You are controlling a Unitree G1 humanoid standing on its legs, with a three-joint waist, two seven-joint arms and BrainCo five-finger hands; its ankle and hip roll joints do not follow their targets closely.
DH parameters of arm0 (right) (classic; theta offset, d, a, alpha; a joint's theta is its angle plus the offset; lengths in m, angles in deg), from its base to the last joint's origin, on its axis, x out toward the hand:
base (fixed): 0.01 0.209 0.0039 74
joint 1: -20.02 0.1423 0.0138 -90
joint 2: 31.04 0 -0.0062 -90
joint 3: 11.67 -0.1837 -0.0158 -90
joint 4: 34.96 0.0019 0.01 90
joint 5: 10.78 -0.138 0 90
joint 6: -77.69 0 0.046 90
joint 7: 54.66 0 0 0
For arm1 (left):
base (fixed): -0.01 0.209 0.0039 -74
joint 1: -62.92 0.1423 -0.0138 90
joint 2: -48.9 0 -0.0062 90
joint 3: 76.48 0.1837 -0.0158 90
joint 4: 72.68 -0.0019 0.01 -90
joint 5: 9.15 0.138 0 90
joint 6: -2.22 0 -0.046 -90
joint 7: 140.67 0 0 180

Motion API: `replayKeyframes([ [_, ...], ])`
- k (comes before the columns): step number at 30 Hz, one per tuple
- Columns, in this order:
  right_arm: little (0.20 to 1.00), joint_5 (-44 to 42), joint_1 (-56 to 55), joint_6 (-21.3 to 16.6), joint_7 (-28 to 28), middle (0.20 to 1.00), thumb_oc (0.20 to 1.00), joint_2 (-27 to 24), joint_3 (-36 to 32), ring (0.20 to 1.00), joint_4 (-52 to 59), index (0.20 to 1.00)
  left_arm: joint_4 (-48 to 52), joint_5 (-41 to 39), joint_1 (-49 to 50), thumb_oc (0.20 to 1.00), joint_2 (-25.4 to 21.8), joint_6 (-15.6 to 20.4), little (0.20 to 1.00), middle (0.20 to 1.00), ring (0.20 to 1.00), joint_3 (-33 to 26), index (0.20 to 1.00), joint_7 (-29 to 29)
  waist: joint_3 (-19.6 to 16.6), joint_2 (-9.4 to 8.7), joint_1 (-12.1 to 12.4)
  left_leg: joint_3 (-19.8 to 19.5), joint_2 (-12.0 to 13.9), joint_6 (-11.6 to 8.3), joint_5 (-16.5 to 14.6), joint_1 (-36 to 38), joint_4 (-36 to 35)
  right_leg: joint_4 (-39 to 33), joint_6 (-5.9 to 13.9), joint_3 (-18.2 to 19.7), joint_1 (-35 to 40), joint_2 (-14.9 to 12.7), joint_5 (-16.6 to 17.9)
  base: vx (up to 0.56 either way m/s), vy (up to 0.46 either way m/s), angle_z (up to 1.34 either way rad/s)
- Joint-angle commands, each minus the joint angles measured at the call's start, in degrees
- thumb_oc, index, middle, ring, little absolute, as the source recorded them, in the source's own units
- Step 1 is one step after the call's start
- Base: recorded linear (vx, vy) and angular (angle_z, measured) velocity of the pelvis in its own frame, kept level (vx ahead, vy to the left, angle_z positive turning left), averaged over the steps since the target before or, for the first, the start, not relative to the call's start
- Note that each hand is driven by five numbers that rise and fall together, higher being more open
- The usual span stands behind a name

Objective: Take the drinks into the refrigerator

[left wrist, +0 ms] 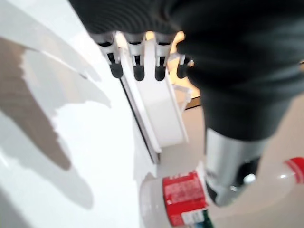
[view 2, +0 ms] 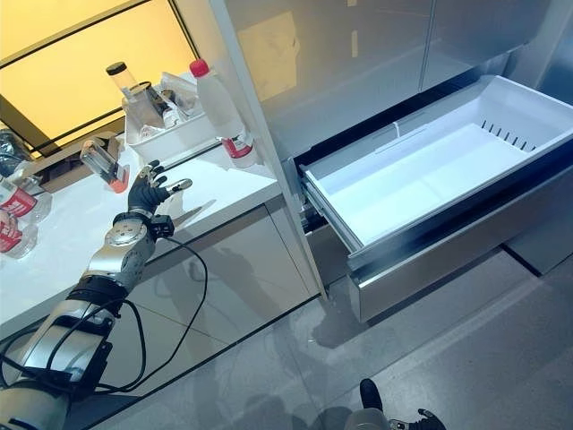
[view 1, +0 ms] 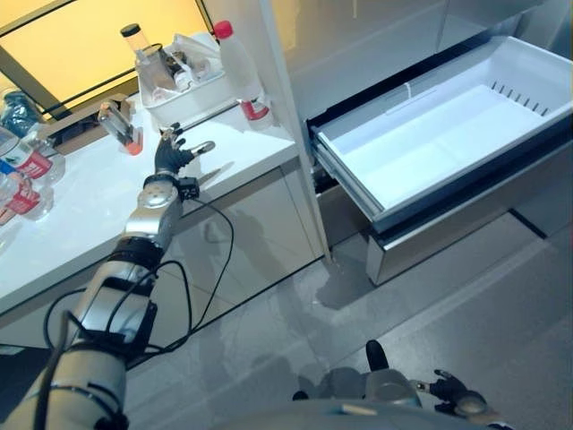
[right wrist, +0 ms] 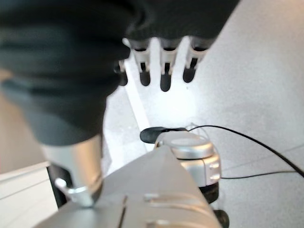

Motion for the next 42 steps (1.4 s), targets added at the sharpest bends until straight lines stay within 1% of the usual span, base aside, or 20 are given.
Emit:
replayKeyframes([
  [1, 1.000, 0.1, 0.6, -0.9, 1.2, 1.000, 1.000, 0.7, 1.0, 1.000, -1.0, 1.000, 1.3, -3.2, -3.3, 1.000, -4.1, 4.0, 1.000, 1.000, 1.000, -0.3, 1.000, 0.2, -2.5, -3.23, 0.9, -5.1, -2.0, -0.28, 1.1, -4.2, 0.7, 1.4, 2.42, -3.4, 4.6, -0.4, -9.6, -0.02, 0.000, 0.18],
  [2, 1.000, 0.1, 0.6, -0.9, 1.2, 1.000, 1.000, 0.7, 1.0, 1.000, -1.0, 1.000, 1.2, -3.3, -3.3, 1.000, -4.1, 4.0, 1.000, 1.000, 1.000, -0.3, 1.000, 0.3, -2.5, -3.24, 0.9, -5.2, -2.0, -0.28, 1.1, -4.3, 0.7, 1.4, 2.42, -3.5, 4.5, -0.4, -9.6, -0.03, -0.003, 0.21],
  [4, 1.000, -0.1, 1.4, -0.9, 1.8, 1.000, 1.000, 0.4, 1.3, 1.000, -1.4, 1.000, 0.2, -3.3, -4.4, 1.000, -4.6, 3.4, 1.000, 1.000, 1.000, 1.0, 1.000, 1.5, -3.5, -3.45, 2.0, -6.0, -1.9, -0.32, 1.3, -4.4, 0.5, 1.2, 2.54, -4.2, 4.6, -0.4, -9.5, -0.01, -0.010, 0.13],
  [5, 1.000, -0.1, 1.5, -0.9, 1.8, 1.000, 1.000, 0.4, 1.3, 1.000, -1.4, 1.000, 0.2, -3.3, -4.4, 1.000, -4.6, 3.4, 1.000, 1.000, 1.000, 1.1, 1.000, 1.6, -3.5, -3.46, 2.0, -6.0, -1.9, -0.32, 1.3, -4.5, 0.5, 1.2, 2.54, -4.3, 4.6, -0.4, -9.5, 0.03, -0.004, 0.17],
  [7, 1.000, 0.5, 1.5, -1.1, 2.2, 1.000, 1.000, 0.2, 1.4, 1.000, -1.9, 1.000, -1.4, -3.1, -4.8, 1.000, -4.6, 3.0, 1.000, 1.000, 1.000, 1.0, 1.000, 2.5, -4.3, -3.83, 2.9, -6.2, -1.7, -0.48, 1.2, -4.0, 0.3, 1.0, 2.54, -4.8, 5.6, -0.4, -9.8, 0.01, 0.003, 0.13],
  [8, 1.000, 0.7, 1.8, -1.2, 2.3, 1.000, 1.000, 0.1, 1.4, 1.000, -2.0, 1.000, -1.7, -3.0, -5.0, 1.000, -4.5, 3.0, 1.000, 1.000, 1.000, 0.9, 1.000, 2.6, -4.5, -4.03, 3.1, -6.3, -1.8, -0.53, 1.8, -4.4, 0.3, 1.0, 2.47, -4.9, 5.3, -0.5, -9.3, -0.03, -0.003, 0.04],
  [12, 1.000, 1.5, 2.0, -1.2, 2.4, 1.000, 1.000, -0.3, 1.8, 1.000, -2.1, 1.000, -1.2, -3.1, -4.8, 1.000, -3.2, 3.0, 1.000, 1.000, 1.000, 1.0, 1.000, 3.1, -5.0, -4.59, 4.1, -7.6, -2.1, -0.72, 2.3, -4.9, 0.3, 0.9, 2.26, -5.6, 5.4, -0.5, -9.3, -0.02, 0.000, 0.07],
  [13, 1.000, 1.9, 2.0, -1.2, 2.6, 1.000, 1.000, -0.2, 2.0, 1.000, -2.2, 1.000, -1.3, -3.1, -5.0, 1.000, -2.9, 2.9, 1.000, 1.000, 1.000, 1.2, 1.000, 3.2, -5.1, -4.74, 4.3, -7.8, -1.9, -0.84, 1.9, -4.7, 0.2, 0.9, 2.23, -5.9, 5.9, -0.4, -9.8, -0.05, -0.038, 0.20],
  [14, 1.000, 2.3, 2.1, -1.2, 2.6, 1.000, 1.000, -0.1, 2.3, 1.000, -2.2, 1.000, -1.3, -2.9, -5.2, 1.000, -2.8, 2.8, 1.000, 1.000, 1.000, 1.2, 1.000, 3.2, -5.4, -5.07, 4.5, -8.1, -1.9, -0.93, 2.7, -5.4, 0.3, 0.9, 2.10, -6.3, 5.4, -0.3, -9.2, 0.00, -0.036, 0.19],
  [15, 1.000, 2.3, 2.0, -1.2, 2.6, 1.000, 1.000, -0.1, 2.3, 1.000, -2.2, 1.000, -1.4, -2.9, -5.2, 1.000, -2.7, 2.8, 1.000, 1.000, 1.000, 1.2, 1.000, 3.2, -5.4, -5.03, 4.6, -8.1, -1.8, -0.97, 2.1, -5.1, 0.3, 0.9, 2.10, -6.3, 5.7, -0.3, -9.7, -0.06, -0.030, 0.16],
  [16, 1.000, 2.5, 1.9, -1.2, 2.8, 1.000, 1.000, -0.1, 2.4, 1.000, -2.2, 1.000, -1.4, -2.8, -5.3, 1.000, -3.0, 2.8, 1.000, 1.000, 1.000, 1.1, 1.000, 3.3, -5.5, -5.18, 4.6, -8.3, -1.9, -0.98, 2.8, -5.5, 0.3, 0.8, 2.07, -6.4, 5.4, -0.3, -9.3, 0.01, -0.029, 0.06],
  [18, 1.000, 2.6, 1.8, -1.1, 2.8, 1.000, 1.000, 0.2, 2.5, 1.000, -2.5, 1.000, -1.3, -2.6, -5.2, 1.000, -3.2, 2.6, 1.000, 1.000, 1.000, 1.2, 1.000, 3.3, -5.7, -5.28, 4.9, -8.5, -1.8, -1.04, 2.3, -5.2, 0.4, 0.8, 2.05, -6.6, 5.9, -0.2, -9.8, -0.01, -0.042, 0.06],
  [20, 1.000, 2.8, 2.0, -1.0, 2.7, 1.000, 1.000, 0.5, 2.8, 1.000, -2.6, 1.000, -1.6, -2.4, -6.0, 1.000, -3.3, 2.5, 1.000, 1.000, 1.000, 1.3, 1.000, 3.2, -6.0, -5.36, 4.9, -8.7, -1.9, -1.03, 2.8, -5.6, 0.6, 0.9, 2.05, -6.9, 5.8, -0.2, -9.3, -0.05, -0.031, 0.04],
  [27, 1.000, 3.6, 1.5, -0.6, 2.7, 1.000, 1.000, 1.2, 3.9, 1.000, -2.3, 1.000, -3.6, -2.1, -8.9, 1.000, -5.1, 2.1, 1.000, 1.000, 1.000, 1.8, 1.000, 2.9, -7.0, -4.99, 4.3, -8.5, -2.1, -1.02, 2.3, -5.0, 1.2, 1.2, 1.88, -6.8, 6.6, -0.1, -9.7, -0.01, -0.012, 0.02],
  [32, 1.000, 4.2, 0.3, 0.0, 2.8, 1.000, 1.000, 1.2, 4.5, 1.000, -2.4, 1.000, -5.7, -1.5, -10.4, 1.000, -6.6, 1.6, 1.000, 1.000, 1.000, 2.2, 1.000, 3.0, -7.2, -4.83, 3.1, -7.5, -2.2, -0.77, 0.9, -3.9, 3.2, 1.8, 1.46, -5.8, 7.9, -0.3, -10.4, 0.00, 0.000, 0.00],
  [36, 1.000, 4.0, 0.3, 0.3, 2.9, 1.000, 1.000, 1.1, 4.8, 1.000, -2.8, 1.000, -6.5, -1.2, -11.8, 1.000, -6.5, 1.3, 1.000, 1.000, 1.000, 3.1, 1.000, 2.9, -7.3, -4.65, 2.7, -7.2, -2.7, -0.40, 0.0, -3.7, 4.4, 2.5, 1.44, -5.5, 8.4, -0.7, -10.8, 0.01, 0.010, 0.00],
  [42, 1.000, 3.7, -0.8, 0.4, 3.2, 1.000, 1.000, 0.9, 4.8, 1.000, -3.0, 1.000, -10.8, -1.2, -14.6, 1.000, -5.9, 0.6, 1.000, 1.000, 1.000, 3.9, 1.000, 3.2, -8.0, -3.76, 1.1, -6.3, -3.3, 0.37, -2.0, -1.6, 5.7, 4.1, 1.42, -4.4, 9.8, -1.6, -11.9, 0.08, 0.044, 0.00],
])
